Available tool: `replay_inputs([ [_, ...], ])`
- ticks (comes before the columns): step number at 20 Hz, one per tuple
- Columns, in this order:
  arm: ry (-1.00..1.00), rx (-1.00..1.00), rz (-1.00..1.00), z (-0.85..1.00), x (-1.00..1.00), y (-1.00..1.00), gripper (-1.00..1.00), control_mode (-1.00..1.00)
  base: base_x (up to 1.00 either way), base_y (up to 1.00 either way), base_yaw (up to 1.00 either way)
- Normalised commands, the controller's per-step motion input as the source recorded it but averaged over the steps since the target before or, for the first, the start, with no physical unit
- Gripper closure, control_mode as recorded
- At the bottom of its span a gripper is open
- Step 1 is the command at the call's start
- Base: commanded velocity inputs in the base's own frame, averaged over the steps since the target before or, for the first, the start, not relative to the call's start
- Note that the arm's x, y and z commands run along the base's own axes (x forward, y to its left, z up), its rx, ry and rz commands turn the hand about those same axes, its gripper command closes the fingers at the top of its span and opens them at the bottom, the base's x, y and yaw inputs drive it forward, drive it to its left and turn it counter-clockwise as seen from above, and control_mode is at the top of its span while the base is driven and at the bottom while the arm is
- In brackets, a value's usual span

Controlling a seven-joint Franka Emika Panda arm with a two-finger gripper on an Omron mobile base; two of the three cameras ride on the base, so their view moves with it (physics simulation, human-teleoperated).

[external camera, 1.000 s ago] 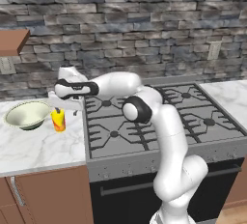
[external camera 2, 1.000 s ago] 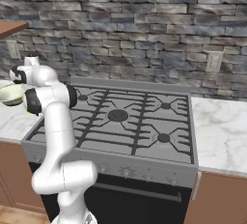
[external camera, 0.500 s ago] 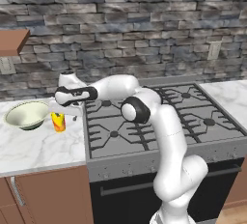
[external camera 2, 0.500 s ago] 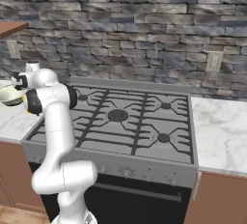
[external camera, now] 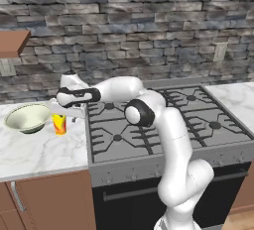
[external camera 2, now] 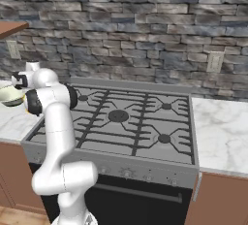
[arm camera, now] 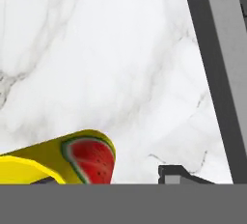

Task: Pick the cup and bowl from the counter and place them on the counter next to the sink.

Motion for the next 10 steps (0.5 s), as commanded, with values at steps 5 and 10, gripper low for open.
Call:
replay_inputs([
  [5,0.0,0.0,0.0,0.0,0.0,0.0,1.0,-1.0,0.0,0.0,0.0],
  [10,-0.01,0.0,0.0,0.04,-0.04,0.0,1.0,-1.0,0.0,0.0,0.0],
])
